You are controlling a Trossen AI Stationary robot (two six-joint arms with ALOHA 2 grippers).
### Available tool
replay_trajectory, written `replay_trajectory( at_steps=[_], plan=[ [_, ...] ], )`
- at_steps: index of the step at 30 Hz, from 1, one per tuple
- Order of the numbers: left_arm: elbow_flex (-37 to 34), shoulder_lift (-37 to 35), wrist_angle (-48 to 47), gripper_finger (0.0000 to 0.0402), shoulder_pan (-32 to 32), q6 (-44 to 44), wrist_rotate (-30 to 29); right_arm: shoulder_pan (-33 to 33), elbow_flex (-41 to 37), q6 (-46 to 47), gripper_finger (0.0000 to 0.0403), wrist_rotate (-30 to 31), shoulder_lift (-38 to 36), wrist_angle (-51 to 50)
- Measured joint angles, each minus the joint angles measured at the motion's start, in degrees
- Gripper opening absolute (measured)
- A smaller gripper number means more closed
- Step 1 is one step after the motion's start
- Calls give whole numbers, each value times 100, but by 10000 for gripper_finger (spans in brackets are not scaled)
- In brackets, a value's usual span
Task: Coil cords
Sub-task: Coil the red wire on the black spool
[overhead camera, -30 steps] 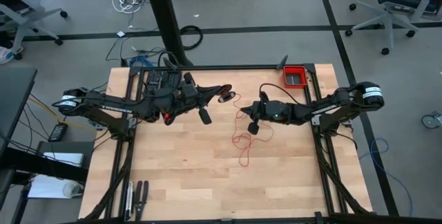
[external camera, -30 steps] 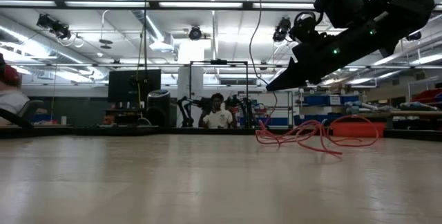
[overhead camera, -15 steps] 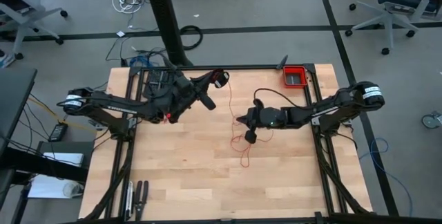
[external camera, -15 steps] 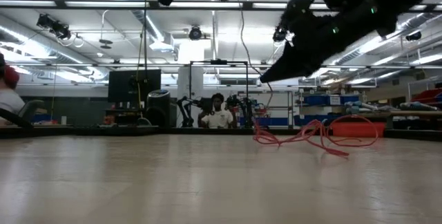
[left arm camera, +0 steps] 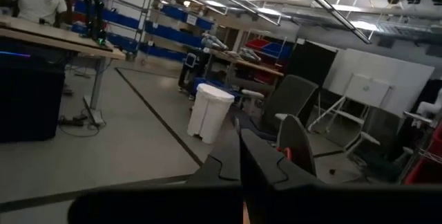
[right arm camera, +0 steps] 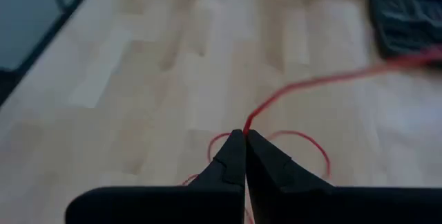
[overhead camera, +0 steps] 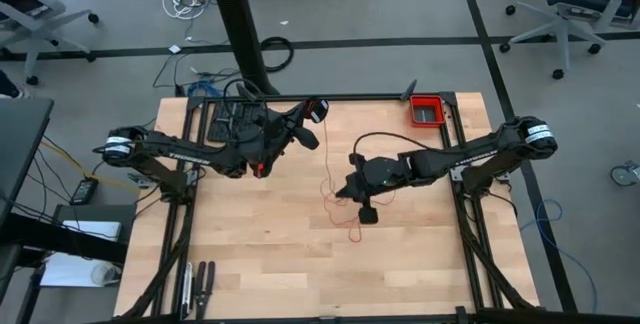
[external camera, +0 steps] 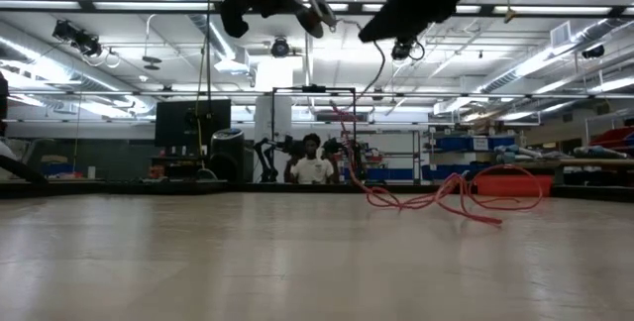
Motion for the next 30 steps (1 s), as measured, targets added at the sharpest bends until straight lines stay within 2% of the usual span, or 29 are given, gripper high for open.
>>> replay_trajectory(
  at_steps=[8,11,16,21,22,27,30],
  plan=[
    [0,0,-128,0,5,-25,-150,-10,315,-304,0,-24,-2,-180],
    [0,0,-334,0,5,-35,-82,-178,436,-109,0,347,-2,-208],
    [0,0,-588,0,5,-8,692,-525,555,-94,0,388,-2,-490],
    [0,2,-605,0,5,210,1325,-771,559,-210,0,-421,-2,-391],
    [0,4,-581,0,5,282,1340,-793,560,-163,0,-379,2,-429],
    [0,3,-367,0,5,308,1451,-805,561,71,0,697,114,-948],
    [0,4,-194,0,5,314,1481,-807,530,274,0,844,285,-1209]
  ],
)
